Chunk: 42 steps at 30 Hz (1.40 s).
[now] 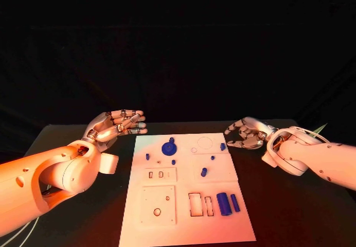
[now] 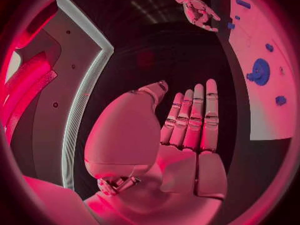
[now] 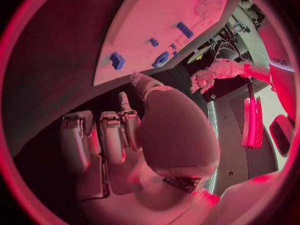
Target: Assemble the parts on the task board
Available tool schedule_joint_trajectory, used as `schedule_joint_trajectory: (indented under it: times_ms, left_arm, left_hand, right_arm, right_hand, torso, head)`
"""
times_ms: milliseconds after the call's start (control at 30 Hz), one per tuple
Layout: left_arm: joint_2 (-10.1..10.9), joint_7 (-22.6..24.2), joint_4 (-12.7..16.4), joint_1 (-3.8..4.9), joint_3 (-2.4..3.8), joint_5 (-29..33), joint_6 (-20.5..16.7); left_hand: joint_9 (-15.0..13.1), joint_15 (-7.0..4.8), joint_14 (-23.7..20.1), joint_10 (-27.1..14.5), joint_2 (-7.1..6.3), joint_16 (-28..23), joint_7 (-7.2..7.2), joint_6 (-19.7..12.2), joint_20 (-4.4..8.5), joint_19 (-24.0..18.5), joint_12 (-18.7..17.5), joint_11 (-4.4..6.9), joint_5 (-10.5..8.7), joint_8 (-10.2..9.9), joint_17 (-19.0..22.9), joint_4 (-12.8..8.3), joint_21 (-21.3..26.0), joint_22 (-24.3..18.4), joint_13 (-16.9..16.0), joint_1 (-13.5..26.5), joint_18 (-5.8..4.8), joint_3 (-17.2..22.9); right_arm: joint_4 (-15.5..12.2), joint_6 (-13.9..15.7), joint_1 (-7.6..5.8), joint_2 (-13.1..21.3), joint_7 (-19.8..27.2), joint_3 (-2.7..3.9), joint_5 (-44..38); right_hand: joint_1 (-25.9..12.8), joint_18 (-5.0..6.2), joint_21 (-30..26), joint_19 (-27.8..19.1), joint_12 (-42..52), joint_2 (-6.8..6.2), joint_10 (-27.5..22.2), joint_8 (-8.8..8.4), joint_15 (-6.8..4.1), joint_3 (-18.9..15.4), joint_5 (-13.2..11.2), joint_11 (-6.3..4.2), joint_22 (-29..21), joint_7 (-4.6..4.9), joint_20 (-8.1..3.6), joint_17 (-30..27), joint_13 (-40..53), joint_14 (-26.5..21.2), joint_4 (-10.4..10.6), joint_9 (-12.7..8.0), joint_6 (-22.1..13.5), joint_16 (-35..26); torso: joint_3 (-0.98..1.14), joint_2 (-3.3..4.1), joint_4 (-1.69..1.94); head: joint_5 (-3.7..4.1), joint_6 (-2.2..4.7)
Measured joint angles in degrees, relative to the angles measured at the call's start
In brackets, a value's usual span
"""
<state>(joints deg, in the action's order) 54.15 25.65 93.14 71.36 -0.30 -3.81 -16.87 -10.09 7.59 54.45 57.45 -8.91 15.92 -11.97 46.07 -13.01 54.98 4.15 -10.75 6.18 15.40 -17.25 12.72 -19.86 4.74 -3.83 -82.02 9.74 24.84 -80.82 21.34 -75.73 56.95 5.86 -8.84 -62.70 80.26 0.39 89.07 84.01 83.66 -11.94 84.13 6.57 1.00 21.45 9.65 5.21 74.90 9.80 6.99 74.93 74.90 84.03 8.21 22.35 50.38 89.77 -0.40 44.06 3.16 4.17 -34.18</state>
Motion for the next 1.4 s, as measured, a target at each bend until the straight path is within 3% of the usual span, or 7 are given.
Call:
schedule_joint_trajectory:
  times_ms: [133,600,1133,1400]
  left_arm:
    - [-0.04,0.01,-0.1,-0.01,-0.01,0.0,0.07]
    - [0.1,0.01,-0.18,-0.05,-0.04,0.0,0.2]
    - [0.38,0.0,-0.09,-0.06,-0.04,0.0,0.24]
    - [0.62,-0.01,-0.02,-0.05,-0.04,0.01,0.24]
  left_hand:
    - [0.0,0.0,0.0,0.0,0.0,0.0,0.0,0.0,0.0,0.0,0.0,0.0,0.0,0.0,0.0,0.0,0.0,0.0,0.0,0.0,0.0,0.0]
    - [0.0,0.0,0.0,0.0,0.0,0.0,0.0,0.0,0.0,0.0,0.0,0.0,0.0,0.0,-0.02,0.0,0.0,0.0,0.0,0.0,0.0,0.0]
    - [0.0,0.0,0.0,0.0,0.0,0.0,0.0,0.0,0.0,0.0,0.0,0.0,0.0,0.0,-0.03,0.0,0.0,0.01,0.0,0.0,0.0,0.0]
    - [0.0,0.0,0.0,0.0,0.0,0.0,0.0,0.0,0.0,0.0,0.0,0.0,0.0,0.0,-0.03,0.0,0.0,0.01,0.0,0.0,0.0,0.0]
  right_arm:
    - [1.12,-0.6,0.77,-0.45,0.89,-0.03,0.03]
    - [3.34,-1.02,2.86,-2.21,1.53,-0.03,-0.93]
    - [5.01,-0.62,3.45,-4.08,0.74,-0.03,-1.56]
    - [5.57,0.03,3.56,-4.64,0.0,-0.02,-1.41]
  right_hand:
    - [0.0,0.0,0.0,0.0,-0.01,0.0,0.0,0.0,0.0,0.09,0.0,0.0,0.0,-0.13,0.0,0.0,0.0,0.0,-0.09,-0.05,-0.13,0.0]
    - [0.0,0.0,0.0,0.0,0.0,0.0,0.0,0.0,0.0,0.23,0.0,0.0,0.04,-0.21,0.0,-0.01,0.04,0.0,-0.23,-0.05,-0.21,0.0]
    - [0.0,0.0,0.0,0.0,0.0,0.0,0.0,0.0,0.0,0.87,0.23,0.0,0.03,0.01,0.0,-0.01,0.04,0.0,-0.23,-0.05,0.01,0.0]
    - [-1.31,0.0,0.0,0.0,0.24,1.31,0.0,0.0,0.0,2.45,0.23,0.0,0.02,0.48,0.0,-0.02,0.03,0.0,0.1,-0.05,0.54,0.0]
  torso:
    - [0.1,0.04,-0.03]
    - [-0.07,0.08,0.0]
    - [-0.12,-0.05,0.04]
    - [-0.12,-0.01,-0.04]
  head:
    - [0.1,-0.11]
    - [0.03,-0.71]
    - [-0.44,-1.06]
    - [-0.57,-1.32]
